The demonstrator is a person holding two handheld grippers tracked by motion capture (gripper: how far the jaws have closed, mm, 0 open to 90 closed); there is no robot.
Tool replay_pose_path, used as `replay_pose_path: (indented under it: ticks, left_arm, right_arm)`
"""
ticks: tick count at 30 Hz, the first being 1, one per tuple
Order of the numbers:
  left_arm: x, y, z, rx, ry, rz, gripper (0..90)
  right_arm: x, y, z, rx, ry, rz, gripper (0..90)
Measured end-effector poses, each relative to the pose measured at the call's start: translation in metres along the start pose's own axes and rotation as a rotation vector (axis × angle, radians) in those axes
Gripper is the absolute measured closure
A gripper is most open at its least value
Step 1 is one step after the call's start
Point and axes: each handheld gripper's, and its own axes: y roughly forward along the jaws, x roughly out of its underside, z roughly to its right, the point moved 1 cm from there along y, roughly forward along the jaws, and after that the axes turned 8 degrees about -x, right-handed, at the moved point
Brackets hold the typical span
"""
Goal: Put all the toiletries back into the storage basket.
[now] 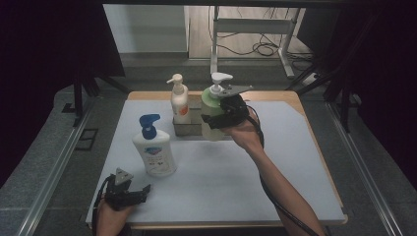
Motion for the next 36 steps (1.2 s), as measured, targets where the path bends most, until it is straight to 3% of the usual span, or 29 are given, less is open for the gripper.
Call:
replay_pose_path:
  ticks: [17,36]
  left_arm:
    - [0.0,0.0,0.0,0.0,-0.002,0.003,12.9]
    - [0.0,0.0,0.0,0.0,-0.003,0.002,12.9]
  right_arm:
    - [-0.022,0.014,0.013,0.067,0.008,0.017,12.2]
    - [-0.03,0.038,0.033,0.125,0.017,0.016,12.2]
